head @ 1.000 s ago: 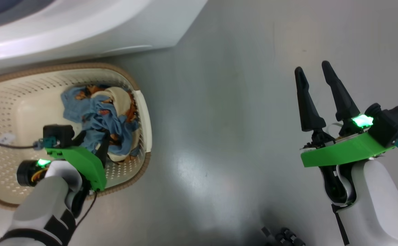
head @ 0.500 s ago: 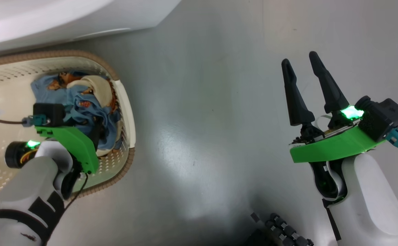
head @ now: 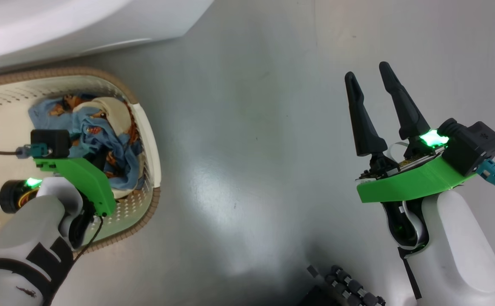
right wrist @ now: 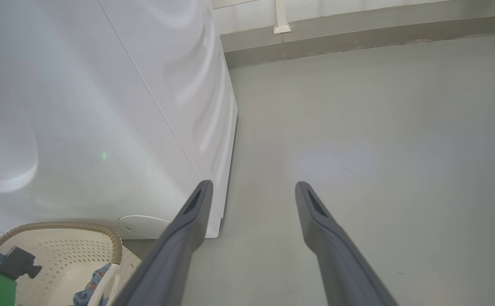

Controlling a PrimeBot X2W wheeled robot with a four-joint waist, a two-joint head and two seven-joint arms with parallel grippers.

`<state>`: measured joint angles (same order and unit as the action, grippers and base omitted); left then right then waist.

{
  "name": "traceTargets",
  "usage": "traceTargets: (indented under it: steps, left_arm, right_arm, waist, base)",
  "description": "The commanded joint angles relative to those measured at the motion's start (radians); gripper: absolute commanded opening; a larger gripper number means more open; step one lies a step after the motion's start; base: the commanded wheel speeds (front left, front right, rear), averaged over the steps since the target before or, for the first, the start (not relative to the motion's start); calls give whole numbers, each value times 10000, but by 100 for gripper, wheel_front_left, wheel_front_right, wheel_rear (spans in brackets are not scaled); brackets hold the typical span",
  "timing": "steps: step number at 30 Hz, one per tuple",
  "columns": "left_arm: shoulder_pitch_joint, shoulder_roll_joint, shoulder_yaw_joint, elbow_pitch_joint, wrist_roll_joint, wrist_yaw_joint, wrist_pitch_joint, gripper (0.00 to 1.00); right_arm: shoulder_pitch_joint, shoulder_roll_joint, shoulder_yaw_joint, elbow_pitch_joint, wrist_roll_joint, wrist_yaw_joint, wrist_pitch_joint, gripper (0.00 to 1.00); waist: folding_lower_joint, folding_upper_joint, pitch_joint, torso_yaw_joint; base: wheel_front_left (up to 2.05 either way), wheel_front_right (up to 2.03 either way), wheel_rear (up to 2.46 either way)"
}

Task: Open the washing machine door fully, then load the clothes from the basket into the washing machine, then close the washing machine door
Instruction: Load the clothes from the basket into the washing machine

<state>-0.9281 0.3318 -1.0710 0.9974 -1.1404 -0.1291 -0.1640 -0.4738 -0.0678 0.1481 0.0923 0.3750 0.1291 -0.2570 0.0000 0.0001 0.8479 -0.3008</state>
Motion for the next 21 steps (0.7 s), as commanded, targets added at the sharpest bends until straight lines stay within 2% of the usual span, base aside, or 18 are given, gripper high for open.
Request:
traceTargets:
  steps: [1, 11, 15, 21]
  left_arm:
    - [-18, 237, 67, 0, -176, -15, -188, 0]
    - [601, 239, 168, 58, -958, -15, -958, 0]
    - [921, 299, 1012, -247, -683, -15, -972, 0]
    - [1823, 196, 2674, -839, 396, -15, -975, 0]
  right_arm:
    - [274, -14, 116, -194, -60, 16, -48, 100]
    - [480, -170, 1, -39, -74, 16, -48, 100]
    - [673, -292, -67, 41, -70, 16, -48, 100]
    - [1049, -451, -118, 199, -42, 16, -48, 100]
  waist:
    - [0, -1, -181, 105]
    - [0, -1, -1428, 644]
    - [0, -1, -1980, 922]
    - [0, -1, -2844, 1250]
  base:
    - [0, 0, 0]
    - [0, 0, 0]
    - [0, 0, 0]
    - [0, 0, 0]
